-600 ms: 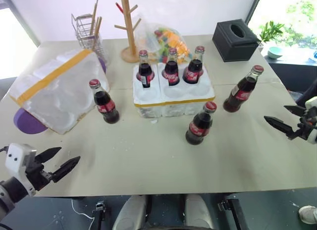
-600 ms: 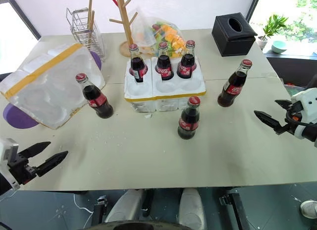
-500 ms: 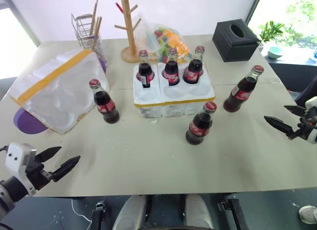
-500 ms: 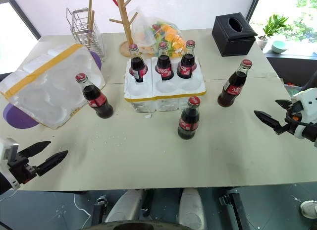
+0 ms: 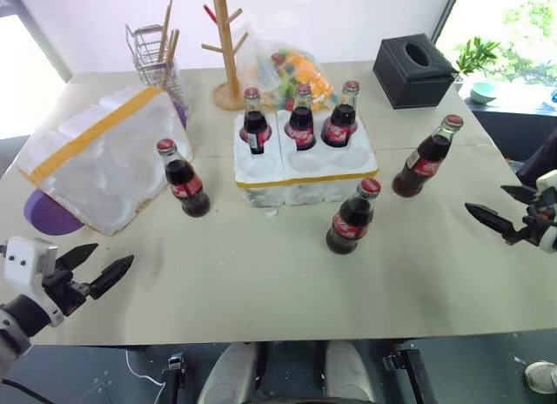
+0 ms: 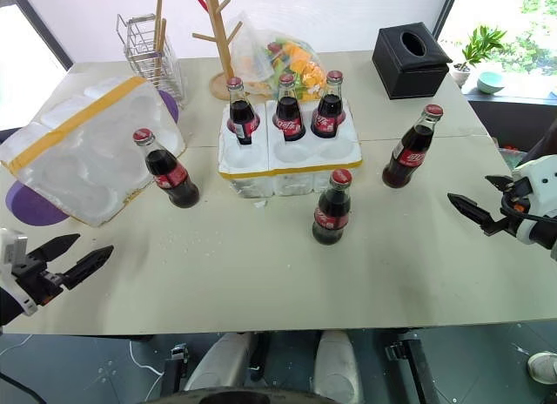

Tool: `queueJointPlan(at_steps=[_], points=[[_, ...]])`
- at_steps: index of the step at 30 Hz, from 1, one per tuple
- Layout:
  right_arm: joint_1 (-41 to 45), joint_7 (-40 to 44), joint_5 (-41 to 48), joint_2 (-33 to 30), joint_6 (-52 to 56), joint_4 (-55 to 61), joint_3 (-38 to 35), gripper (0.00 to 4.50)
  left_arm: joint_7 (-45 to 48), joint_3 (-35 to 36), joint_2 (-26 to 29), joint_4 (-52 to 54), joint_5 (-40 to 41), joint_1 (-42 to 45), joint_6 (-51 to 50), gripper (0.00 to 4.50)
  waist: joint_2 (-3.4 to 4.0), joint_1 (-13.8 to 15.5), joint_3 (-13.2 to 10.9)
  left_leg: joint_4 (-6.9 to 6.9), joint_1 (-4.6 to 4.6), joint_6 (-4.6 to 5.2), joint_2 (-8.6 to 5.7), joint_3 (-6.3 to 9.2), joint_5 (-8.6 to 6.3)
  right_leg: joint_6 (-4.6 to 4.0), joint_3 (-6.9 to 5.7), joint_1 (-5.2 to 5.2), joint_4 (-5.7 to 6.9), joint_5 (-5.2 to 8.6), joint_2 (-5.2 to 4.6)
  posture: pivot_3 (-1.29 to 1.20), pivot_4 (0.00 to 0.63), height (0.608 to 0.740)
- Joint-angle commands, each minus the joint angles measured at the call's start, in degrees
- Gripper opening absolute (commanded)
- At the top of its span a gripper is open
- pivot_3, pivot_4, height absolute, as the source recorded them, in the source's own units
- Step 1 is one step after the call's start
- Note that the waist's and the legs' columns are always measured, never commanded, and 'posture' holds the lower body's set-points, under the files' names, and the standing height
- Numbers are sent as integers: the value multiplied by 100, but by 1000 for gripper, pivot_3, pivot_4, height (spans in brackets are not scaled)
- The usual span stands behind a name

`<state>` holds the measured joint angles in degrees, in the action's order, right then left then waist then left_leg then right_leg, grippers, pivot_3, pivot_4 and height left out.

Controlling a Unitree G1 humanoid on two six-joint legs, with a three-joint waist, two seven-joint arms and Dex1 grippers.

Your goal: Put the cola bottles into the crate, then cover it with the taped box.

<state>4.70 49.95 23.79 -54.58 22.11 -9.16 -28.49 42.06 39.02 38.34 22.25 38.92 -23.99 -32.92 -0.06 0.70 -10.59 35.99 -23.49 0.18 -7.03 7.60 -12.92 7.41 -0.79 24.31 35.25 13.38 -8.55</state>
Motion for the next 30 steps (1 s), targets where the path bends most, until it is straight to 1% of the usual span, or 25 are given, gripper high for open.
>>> queueJointPlan(at_steps=[1, 6, 7, 9, 15, 17, 19, 20, 22, 25, 27, 30], points=[[-16, -27, 89, 5, 16, 204, -193, 4500, -11, 44, 94, 140, 101, 14, -124, 4402, 0, 1, 0, 0, 0, 0, 0, 0, 0, 0, 0, 0, 0, 0, 0, 0, 150, 739], [41, -87, 138, 41, 87, 171, -240, 4500, 202, -52, 102, 97, 2, 57, 19, 4402, 0, 1, 0, 2, 1, 0, 0, 0, 0, 0, 0, -1, 2, 0, 1, 0, 150, 739], [85, -97, 130, 4, 113, 141, -235, 4500, 209, -46, 108, 93, 50, 141, 4, 4402, 1, 2, 1, 2, 1, 0, 0, -1, 0, 0, 0, -1, 2, 0, 0, 0, 150, 739], [159, 81, 384, -157, 435, 248, -339, 4500, 203, -75, 149, 58, 147, 412, -24, 4402, 1, 7, 1, 3, 2, 0, 0, -1, 0, -1, 0, -1, 3, -1, 1, 0, 150, 739], [105, 1154, 1353, -965, 1554, 1099, -813, 4500, 278, -360, 336, -258, 132, 1197, -98, 4402, 9, -2, 2, 7, 3, 1, -1, -2, 1, -1, 0, 0, 15, -2, 4, 0, 150, 739], [403, 1635, 2138, -1530, 2278, 1630, -1110, 4500, 360, -663, 481, -561, 31, 1783, -46, 4402, 22, 5, -4, 7, 4, 2, 0, -2, 1, -1, 0, 0, 13, -2, 4, 0, 150, 739], [810, 1847, 2812, -1940, 2841, 1965, -1248, 4500, 486, -961, 580, -877, -62, 2282, 18, 4402, 31, 3, -9, 12, 3, 1, -1, -5, 1, 1, 0, 2, 20, -3, 4, 0, 150, 739], [985, 1845, 3004, -2031, 2993, 2029, -1236, 4500, 562, -1071, 609, -993, -106, 2435, 57, 4402, 30, -2, -8, 13, 3, 0, 1, -5, 1, 0, 0, 2, 21, -5, 3, 0, 150, 739], [1388, 1777, 3463, -2161, 3278, 2175, -1163, 4500, 682, -1351, 672, -1257, -275, 2753, 166, 4402, 5, -6, 4, 7, 4, -1, 11, -5, 0, -1, -1, 2, 14, -6, 5, 0, 150, 739], [1996, 1523, 4183, -2197, 3599, 2403, -931, 4500, 881, -1754, 710, -1701, -482, 3288, 345, 4402, -10, -8, 0, 2, 0, -6, 12, -6, -5, -1, 0, 3, -3, -7, 6, 0, 150, 739], [2214, 1445, 4386, -2164, 3653, 2536, -741, 4500, 966, -1959, 682, -1977, -576, 3630, 430, 4402, -15, 3, -7, 4, -5, -2, 1, -12, -6, 8, 4, 11, -3, -12, 1, 0, 150, 739], [2509, 1372, 4445, -2014, 3550, 2611, -309, 4500, 1178, -2386, 601, -2504, -860, 4157, 718, 4402, -20, 15, -9, 5, -12, -1, 0, -12, -6, 23, 4, 16, -4, -20, 0, 0, 150, 739]])
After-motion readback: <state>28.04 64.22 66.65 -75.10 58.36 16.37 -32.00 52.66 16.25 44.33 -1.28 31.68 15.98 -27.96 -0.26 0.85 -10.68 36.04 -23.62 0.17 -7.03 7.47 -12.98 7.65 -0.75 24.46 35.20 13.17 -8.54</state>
